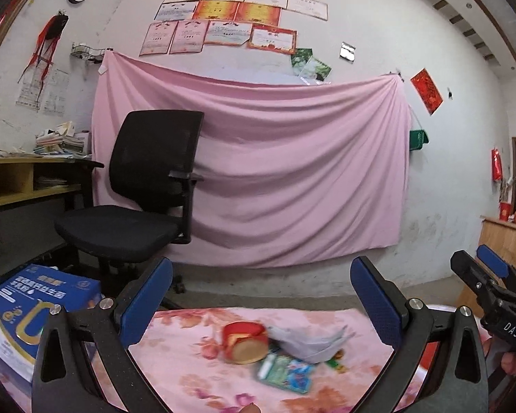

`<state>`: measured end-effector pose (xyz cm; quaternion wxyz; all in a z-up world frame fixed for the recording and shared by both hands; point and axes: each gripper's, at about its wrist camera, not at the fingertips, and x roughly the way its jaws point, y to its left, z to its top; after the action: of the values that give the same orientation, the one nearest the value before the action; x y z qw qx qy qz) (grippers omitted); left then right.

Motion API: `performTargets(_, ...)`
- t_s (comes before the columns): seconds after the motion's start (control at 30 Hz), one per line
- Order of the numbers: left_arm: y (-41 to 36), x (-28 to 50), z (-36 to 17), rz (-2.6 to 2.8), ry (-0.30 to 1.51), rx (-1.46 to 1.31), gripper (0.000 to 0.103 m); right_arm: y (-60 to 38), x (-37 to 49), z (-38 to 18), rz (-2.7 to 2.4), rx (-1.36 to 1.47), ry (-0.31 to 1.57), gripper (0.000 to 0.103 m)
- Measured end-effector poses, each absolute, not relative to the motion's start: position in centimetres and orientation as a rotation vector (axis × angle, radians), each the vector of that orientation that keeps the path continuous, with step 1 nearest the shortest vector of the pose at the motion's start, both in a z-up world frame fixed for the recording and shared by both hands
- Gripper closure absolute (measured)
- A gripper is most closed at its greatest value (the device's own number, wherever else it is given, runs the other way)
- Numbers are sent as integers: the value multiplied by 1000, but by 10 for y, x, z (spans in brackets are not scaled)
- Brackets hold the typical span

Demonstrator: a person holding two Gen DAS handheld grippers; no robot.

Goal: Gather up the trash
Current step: 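Move both tools back over the table, then grasp the green-printed packet with the left gripper while the right gripper grasps the green battery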

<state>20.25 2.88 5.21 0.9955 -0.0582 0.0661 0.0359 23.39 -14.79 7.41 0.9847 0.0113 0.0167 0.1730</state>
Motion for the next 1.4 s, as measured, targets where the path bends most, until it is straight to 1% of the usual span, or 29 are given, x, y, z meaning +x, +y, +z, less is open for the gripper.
performTargets(0.17, 41, 215, 35, 67, 234, -119, 2, -130, 253, 60, 370, -14, 142, 0)
performTargets(0.43, 46, 256, -1, 26, 501, -145, 2, -124, 291, 27, 379, -10, 422, 0)
performTargets(0.5, 45, 265, -11, 14, 572, -162, 4, -121, 298, 20, 380, -27, 477, 0)
performTargets(0.57, 47, 276, -23, -40, 662, -202, 15, -118, 304, 12, 382, -44, 543, 1)
performTargets(0.63, 48, 286, -32, -84, 729, -237, 22, -116, 313, 2, 390, -50, 622, 8)
performTargets(0.7, 47, 294, -41, -121, 785, -266, 28, -117, 320, -5, 406, -39, 678, 16)
performTargets(0.73, 47, 297, -42, -137, 804, -275, 34, -118, 322, -7, 412, -35, 699, 19)
performTargets(0.8, 43, 305, -50, -175, 853, -291, 39, -118, 325, -12, 420, -40, 746, 28)
performTargets(0.83, 41, 309, -53, -187, 875, -297, 45, -117, 328, -16, 428, -46, 776, 30)
performTargets(0.87, 40, 312, -57, -200, 896, -304, 52, -115, 330, -17, 433, -50, 795, 36)
performTargets(0.9, 39, 316, -61, -216, 918, -314, 55, -113, 332, -21, 445, -56, 823, 41)
performTargets(1.03, 38, 319, -62, -249, 933, -346, 58, -101, 340, -32, 494, -89, 896, 48)
performTargets(1.07, 37, 320, -64, -255, 938, -354, 63, -98, 342, -35, 508, -96, 914, 50)
performTargets(1.1, 37, 323, -65, -257, 945, -359, 66, -94, 343, -37, 522, -104, 933, 52)
performTargets(1.17, 37, 326, -66, -256, 955, -370, 74, -88, 347, -43, 542, -118, 971, 53)
performTargets(1.2, 38, 327, -66, -255, 958, -378, 75, -85, 350, -47, 554, -121, 994, 54)
performTargets(1.3, 42, 332, -64, -254, 967, -395, 83, -84, 355, -51, 559, -120, 1019, 55)
performTargets(1.33, 42, 333, -65, -256, 973, -400, 89, -84, 356, -51, 560, -117, 1024, 56)
performTargets(1.37, 41, 333, -65, -260, 979, -408, 96, -85, 356, -51, 558, -115, 1024, 64)
performTargets(1.4, 41, 332, -64, -267, 985, -416, 97, -86, 355, -51, 561, -111, 1023, 70)
